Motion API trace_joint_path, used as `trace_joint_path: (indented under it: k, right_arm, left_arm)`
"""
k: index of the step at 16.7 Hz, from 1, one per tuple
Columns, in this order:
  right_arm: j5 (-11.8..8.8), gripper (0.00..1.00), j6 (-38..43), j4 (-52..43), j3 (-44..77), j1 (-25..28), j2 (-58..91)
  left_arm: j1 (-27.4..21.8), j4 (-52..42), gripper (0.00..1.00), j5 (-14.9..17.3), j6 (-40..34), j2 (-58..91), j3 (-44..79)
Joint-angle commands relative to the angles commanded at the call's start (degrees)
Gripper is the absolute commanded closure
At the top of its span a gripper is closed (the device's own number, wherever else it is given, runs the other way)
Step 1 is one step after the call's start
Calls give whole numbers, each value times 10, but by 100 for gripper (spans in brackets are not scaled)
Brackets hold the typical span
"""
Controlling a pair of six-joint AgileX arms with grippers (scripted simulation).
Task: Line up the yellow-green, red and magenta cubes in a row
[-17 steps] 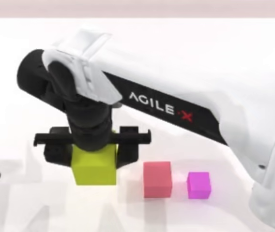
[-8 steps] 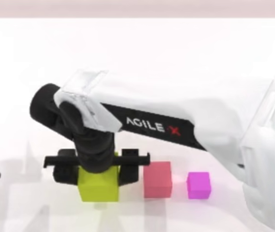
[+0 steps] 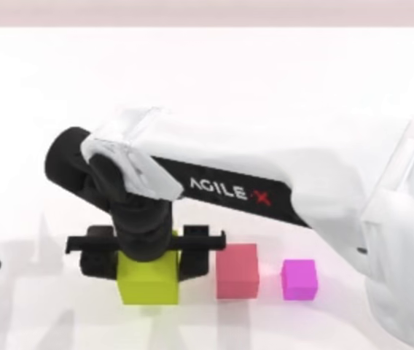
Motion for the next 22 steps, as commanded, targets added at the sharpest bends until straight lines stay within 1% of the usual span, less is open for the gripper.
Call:
trace_joint_path:
  k: [8, 9, 18, 20, 22]
  right_arm:
    - [0, 2, 0, 0, 0, 0, 0]
    - [0, 0, 0, 0, 0, 0, 0]
    - [0, 0, 0, -2, 2, -1, 0]
    - [0, 0, 0, -24, 24, 1, 1]
    - [0, 0, 2, -67, 67, 2, 1]
  left_arm:
    - [0, 0, 0, 0, 0, 0, 0]
    - [0, 0, 0, 0, 0, 0, 0]
    - [0, 0, 0, 0, 0, 0, 0]
    - [0, 0, 0, 0, 0, 0, 0]
    - [0, 0, 0, 0, 0, 0, 0]
